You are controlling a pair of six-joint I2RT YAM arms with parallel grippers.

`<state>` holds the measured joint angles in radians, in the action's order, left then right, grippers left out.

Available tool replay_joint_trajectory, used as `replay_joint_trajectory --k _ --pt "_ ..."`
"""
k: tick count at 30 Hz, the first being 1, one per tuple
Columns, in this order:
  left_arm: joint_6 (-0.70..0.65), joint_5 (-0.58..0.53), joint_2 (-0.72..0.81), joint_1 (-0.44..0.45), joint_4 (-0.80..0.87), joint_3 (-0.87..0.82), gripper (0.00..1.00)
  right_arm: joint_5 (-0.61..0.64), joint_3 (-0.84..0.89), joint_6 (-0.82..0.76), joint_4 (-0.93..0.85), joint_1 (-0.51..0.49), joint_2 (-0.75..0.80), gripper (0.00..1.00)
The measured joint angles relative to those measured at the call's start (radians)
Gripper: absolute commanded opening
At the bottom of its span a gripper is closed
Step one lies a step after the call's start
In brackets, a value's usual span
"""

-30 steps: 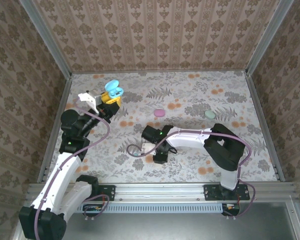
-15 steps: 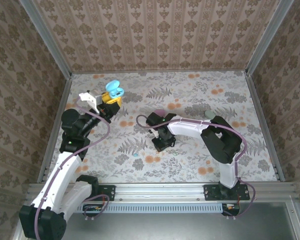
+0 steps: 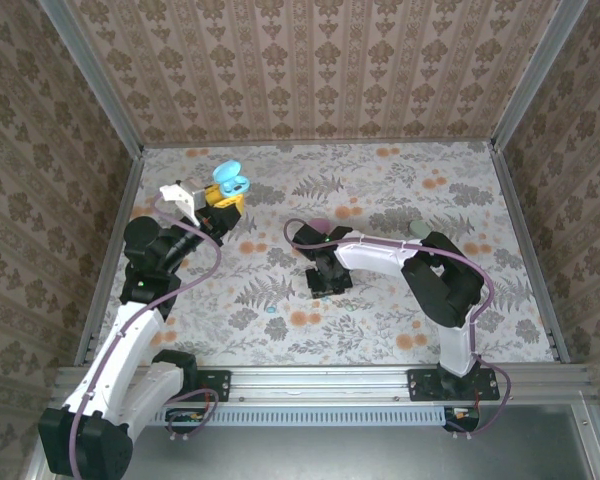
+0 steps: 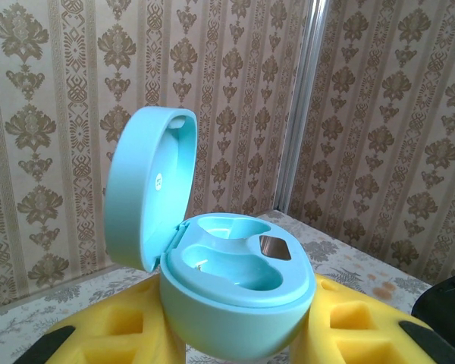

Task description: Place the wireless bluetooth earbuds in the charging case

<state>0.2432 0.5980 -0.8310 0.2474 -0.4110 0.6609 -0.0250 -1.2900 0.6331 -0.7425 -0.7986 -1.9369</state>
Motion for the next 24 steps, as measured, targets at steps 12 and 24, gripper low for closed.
replay_joint_trajectory --k 12,24 --pt "0.0 0.0 0.0 0.001 0.0 0.0 0.28 0.022 -0.019 0.027 -0.033 0.002 -0.013 0.32" --pt "0.0 0.0 0.0 0.002 0.0 0.0 0.28 0.023 -0.018 0.171 -0.032 -0.007 -0.013 0.33"
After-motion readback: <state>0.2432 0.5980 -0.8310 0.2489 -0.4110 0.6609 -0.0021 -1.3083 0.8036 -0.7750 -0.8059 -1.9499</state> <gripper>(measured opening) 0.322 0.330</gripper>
